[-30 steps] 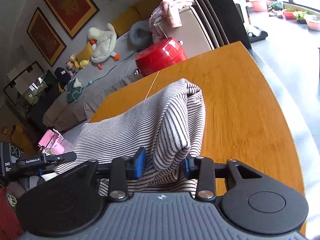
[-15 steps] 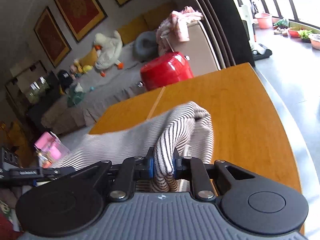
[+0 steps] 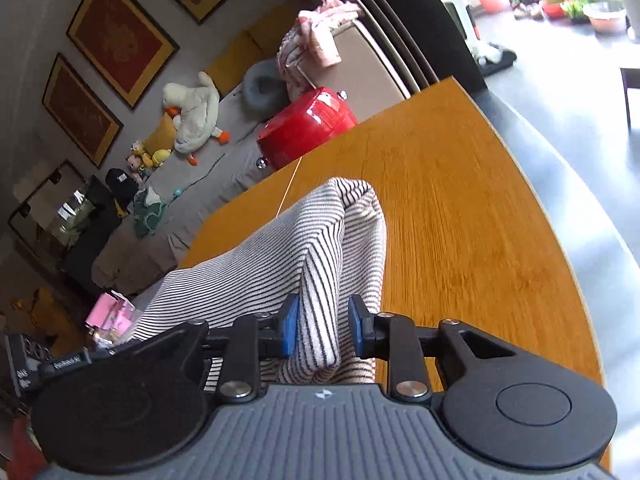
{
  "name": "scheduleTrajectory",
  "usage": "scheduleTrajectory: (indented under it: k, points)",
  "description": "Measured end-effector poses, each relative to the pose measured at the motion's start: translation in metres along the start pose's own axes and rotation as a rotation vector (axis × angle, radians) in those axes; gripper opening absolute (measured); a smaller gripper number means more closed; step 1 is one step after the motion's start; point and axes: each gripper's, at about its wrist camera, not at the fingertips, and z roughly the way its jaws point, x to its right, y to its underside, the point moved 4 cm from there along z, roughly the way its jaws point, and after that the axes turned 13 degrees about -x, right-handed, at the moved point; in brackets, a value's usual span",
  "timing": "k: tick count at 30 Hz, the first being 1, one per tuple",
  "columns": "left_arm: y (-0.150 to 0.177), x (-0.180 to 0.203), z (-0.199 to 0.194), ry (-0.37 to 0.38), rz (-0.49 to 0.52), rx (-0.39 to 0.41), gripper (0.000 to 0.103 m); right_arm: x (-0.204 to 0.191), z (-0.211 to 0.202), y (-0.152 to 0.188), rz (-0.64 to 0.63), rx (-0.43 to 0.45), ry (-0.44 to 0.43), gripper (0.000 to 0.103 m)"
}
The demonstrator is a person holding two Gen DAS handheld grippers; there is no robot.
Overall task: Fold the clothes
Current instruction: 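Lay the folded sweater flat with the right tool and open it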
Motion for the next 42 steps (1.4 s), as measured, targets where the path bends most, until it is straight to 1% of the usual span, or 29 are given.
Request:
scheduleTrajectory:
  k: [1,3,4,6,7,8,9,10,11,12,13,14,18,20,22,23,24,25,26,27,30,33,34,36,37,40,41,42]
  points:
    - [-0.002,0.002,-0.010,-0.017,0.012,0.028,0.057,-0.006,-0.006,-0.002,-0.044,0.020,0.038,0.036]
    - [-0.006,0.008,-0.027,-0.012,0.028,0.077,0.068,-0.018,-0.019,-0.006,-0.113,0.065,0.067,0.048]
    - [-0.007,0.013,-0.033,0.006,0.037,0.090,0.070,-0.024,-0.023,-0.008,-0.141,0.081,0.063,0.050]
    - [-0.006,0.028,-0.040,0.058,0.058,0.092,0.075,-0.037,-0.020,-0.011,-0.183,0.083,0.014,0.056]
    - [-0.002,0.036,-0.036,0.099,0.065,0.066,0.077,-0.044,-0.019,-0.013,-0.204,0.083,-0.011,0.058]
    - [0.002,0.044,-0.031,0.145,0.070,0.032,0.081,-0.049,-0.015,-0.014,-0.222,0.077,-0.036,0.061]
    - [0.008,0.049,-0.021,0.196,0.058,-0.016,0.086,-0.051,-0.006,-0.014,-0.229,0.053,-0.055,0.061]
    - [0.015,0.053,-0.009,0.249,0.039,-0.072,0.087,-0.049,0.005,-0.012,-0.229,0.023,-0.056,0.061]
    - [0.021,0.055,0.001,0.271,0.024,-0.116,0.087,-0.047,0.015,-0.010,-0.229,-0.006,-0.057,0.061]
    - [0.027,0.055,0.014,0.248,0.019,-0.149,0.087,-0.046,0.026,-0.008,-0.230,-0.035,-0.058,0.062]
    - [0.031,0.053,0.022,0.224,0.024,-0.157,0.086,-0.044,0.034,-0.006,-0.234,-0.053,-0.061,0.062]
    - [0.032,0.052,0.027,0.207,0.032,-0.155,0.083,-0.042,0.032,-0.004,-0.249,-0.042,-0.068,0.063]
    - [0.019,0.045,0.035,0.198,0.019,-0.138,0.084,-0.037,0.022,0.006,-0.249,-0.043,-0.078,0.063]
    - [0.010,0.045,0.042,0.176,0.043,-0.120,0.084,-0.039,0.018,0.015,-0.261,-0.046,-0.076,0.064]
    - [0.002,0.046,0.051,0.151,0.069,-0.098,0.085,-0.042,0.013,0.025,-0.279,-0.051,-0.077,0.075]
    - [-0.002,0.048,0.055,0.141,0.078,-0.090,0.087,-0.046,0.012,0.032,-0.288,-0.058,-0.089,0.082]
    - [-0.006,0.049,0.059,0.135,0.086,-0.085,0.090,-0.049,0.010,0.038,-0.299,-0.065,-0.100,0.086]
    - [-0.011,0.051,0.063,0.131,0.102,-0.081,0.093,-0.055,0.009,0.044,-0.313,-0.073,-0.110,0.088]
    - [-0.015,0.054,0.068,0.126,0.124,-0.080,0.098,-0.060,0.008,0.050,-0.327,-0.082,-0.120,0.092]
    - [-0.018,0.057,0.073,0.112,0.148,-0.079,0.100,-0.066,0.007,0.056,-0.340,-0.092,-0.132,0.095]
    - [-0.029,0.067,0.086,0.044,0.212,-0.079,0.102,-0.084,0.007,0.069,-0.375,-0.130,-0.177,0.103]
    - [-0.037,0.072,0.093,0.008,0.227,-0.083,0.102,-0.100,0.008,0.079,-0.409,-0.161,-0.209,0.103]
    - [-0.039,0.072,0.092,0.009,0.220,-0.087,0.102,-0.105,0.007,0.080,-0.422,-0.168,-0.212,0.103]
    - [-0.042,0.071,0.087,0.020,0.193,-0.094,0.102,-0.110,-0.001,0.073,-0.440,-0.150,-0.194,0.103]
    - [-0.041,0.070,0.082,0.022,0.184,-0.090,0.102,-0.111,-0.009,0.067,-0.443,-0.127,-0.193,0.103]
    - [-0.034,0.071,0.065,0.004,0.189,-0.075,0.102,-0.107,-0.032,0.044,-0.454,-0.030,-0.171,0.103]
    - [-0.031,0.074,0.061,-0.002,0.198,-0.074,0.102,-0.105,-0.037,0.036,-0.457,-0.001,-0.154,0.103]
    - [-0.027,0.077,0.058,-0.005,0.208,-0.075,0.102,-0.100,-0.036,0.029,-0.460,0.020,-0.108,0.103]
